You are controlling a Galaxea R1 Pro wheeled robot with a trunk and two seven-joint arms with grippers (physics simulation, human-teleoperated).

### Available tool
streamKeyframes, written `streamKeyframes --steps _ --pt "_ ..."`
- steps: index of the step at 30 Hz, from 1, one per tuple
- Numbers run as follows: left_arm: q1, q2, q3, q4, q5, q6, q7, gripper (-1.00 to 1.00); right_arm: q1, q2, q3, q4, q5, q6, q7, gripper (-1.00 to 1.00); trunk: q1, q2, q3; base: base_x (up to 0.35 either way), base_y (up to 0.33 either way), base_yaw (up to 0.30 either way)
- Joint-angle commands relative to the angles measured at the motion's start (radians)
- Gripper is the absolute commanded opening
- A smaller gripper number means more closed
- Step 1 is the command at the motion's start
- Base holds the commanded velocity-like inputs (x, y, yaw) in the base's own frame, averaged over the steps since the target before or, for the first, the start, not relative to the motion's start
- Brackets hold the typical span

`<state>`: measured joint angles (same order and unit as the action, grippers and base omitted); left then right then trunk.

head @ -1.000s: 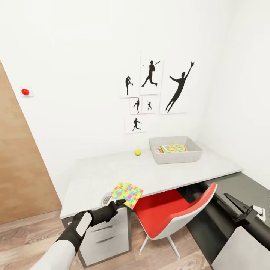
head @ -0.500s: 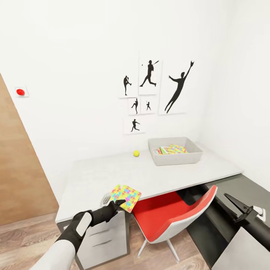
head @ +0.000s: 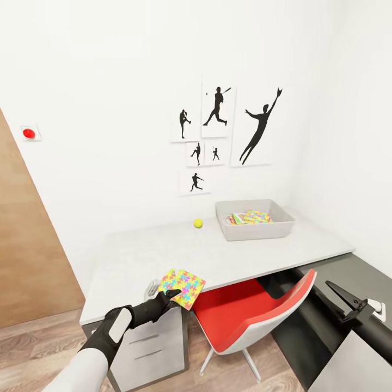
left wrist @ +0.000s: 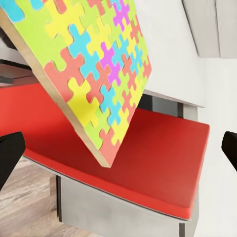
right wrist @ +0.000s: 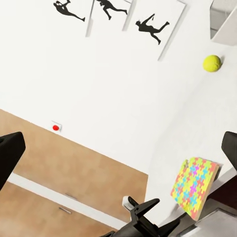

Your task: Put all the toys in the child's room - the three board games (two on the bed and one on the table), the two jigsaw puzzles on the table, and the tennis ball on the table - inside the toy box on the table in the child's room.

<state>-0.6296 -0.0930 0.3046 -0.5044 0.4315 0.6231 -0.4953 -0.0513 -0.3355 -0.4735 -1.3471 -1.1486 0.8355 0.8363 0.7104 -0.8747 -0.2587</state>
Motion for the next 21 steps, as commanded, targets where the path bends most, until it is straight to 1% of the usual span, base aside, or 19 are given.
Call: streamKeyframes --steps 1,9,14,21 --pt "-0.001 -0.001 0.007 0.0 0.001 0.008 -0.002 1.0 -0.001 0.0 -0.001 0.0 -0.002 0.005 0.001 1.0 0.004 -0.008 -0.005 0.0 0.0 0.0" --pt "-0.001 -0.001 0.009 0.0 0.003 0.009 -0.001 1.0 -0.001 0.0 -0.001 0.0 -0.002 0.005 0.001 1.0 0.035 -0.064 -0.03 0.0 0.0 0.0" --pt "-0.001 -0.001 0.009 0.0 0.002 0.009 -0.002 1.0 -0.001 0.001 -0.001 0.0 -0.002 0.005 0.001 1.0 0.035 -0.064 -0.03 0.0 0.0 0.0" --pt "-0.001 0.0 0.01 0.0 0.003 0.01 -0.002 1.0 -0.001 0.001 0.0 0.0 -0.002 0.004 0.0 1.0 0.062 -0.113 -0.052 0.0 0.0 0.0"
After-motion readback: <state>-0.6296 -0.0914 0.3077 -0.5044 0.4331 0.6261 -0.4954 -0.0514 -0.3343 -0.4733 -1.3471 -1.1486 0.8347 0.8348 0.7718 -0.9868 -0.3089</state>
